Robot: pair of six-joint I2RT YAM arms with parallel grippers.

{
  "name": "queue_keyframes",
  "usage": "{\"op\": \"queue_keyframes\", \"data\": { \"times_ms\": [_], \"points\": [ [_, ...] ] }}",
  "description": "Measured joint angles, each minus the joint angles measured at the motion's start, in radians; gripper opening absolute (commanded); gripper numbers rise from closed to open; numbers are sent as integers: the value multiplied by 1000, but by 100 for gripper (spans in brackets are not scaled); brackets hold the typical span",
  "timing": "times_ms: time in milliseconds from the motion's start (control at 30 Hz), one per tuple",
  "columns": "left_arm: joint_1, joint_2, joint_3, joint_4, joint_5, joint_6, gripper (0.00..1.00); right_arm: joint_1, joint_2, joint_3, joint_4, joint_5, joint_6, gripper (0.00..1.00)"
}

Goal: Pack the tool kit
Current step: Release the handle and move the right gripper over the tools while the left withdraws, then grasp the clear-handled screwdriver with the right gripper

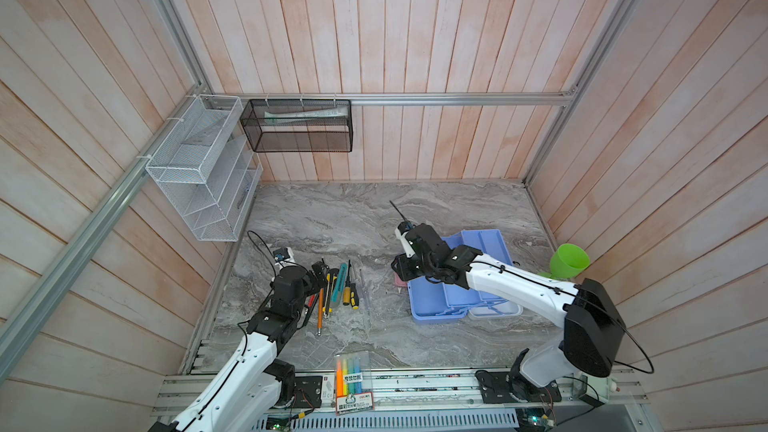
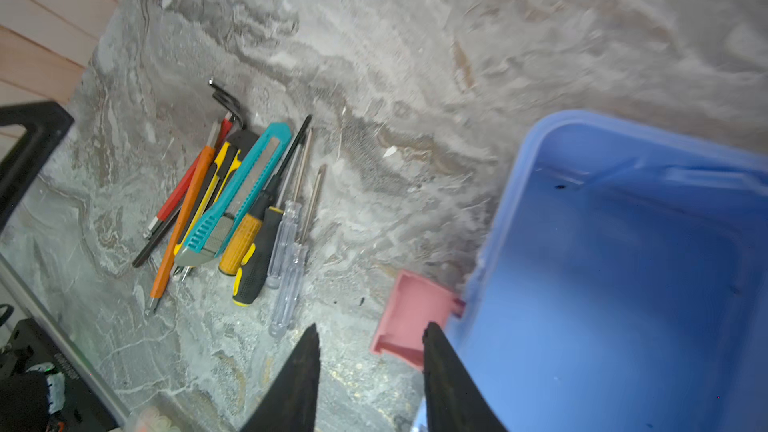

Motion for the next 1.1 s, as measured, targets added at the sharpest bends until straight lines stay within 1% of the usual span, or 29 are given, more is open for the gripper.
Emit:
{"op": "queue_keyframes", "data": {
  "times_ms": [133, 267, 400, 500, 567, 633, 667, 800, 1100],
  "points": [
    [40, -6, -6, 15, 18, 28, 100, 57, 102, 52, -8, -1, 34, 39],
    [56, -5, -6, 37, 37, 59, 100, 109, 239, 179, -40, 0, 32, 39],
    [67, 6, -6, 51, 52, 74, 100, 144, 399, 350, -112, -2, 17, 39],
    [75, 14, -6, 54, 64, 80, 100, 163, 464, 410, -158, 8, 11, 38],
    [79, 11, -6, 55, 66, 81, 100, 172, 484, 425, -186, 15, 12, 37],
    [82, 7, -6, 55, 67, 81, 100, 178, 494, 431, -210, 24, 15, 30],
    [83, 5, -6, 55, 67, 80, 100, 179, 496, 432, -222, 28, 14, 29],
    [85, 3, -6, 54, 67, 80, 100, 179, 511, 449, -262, 41, 17, 29],
    [85, 4, -6, 54, 68, 81, 100, 187, 553, 470, -280, 38, 20, 29]
  ]
}}
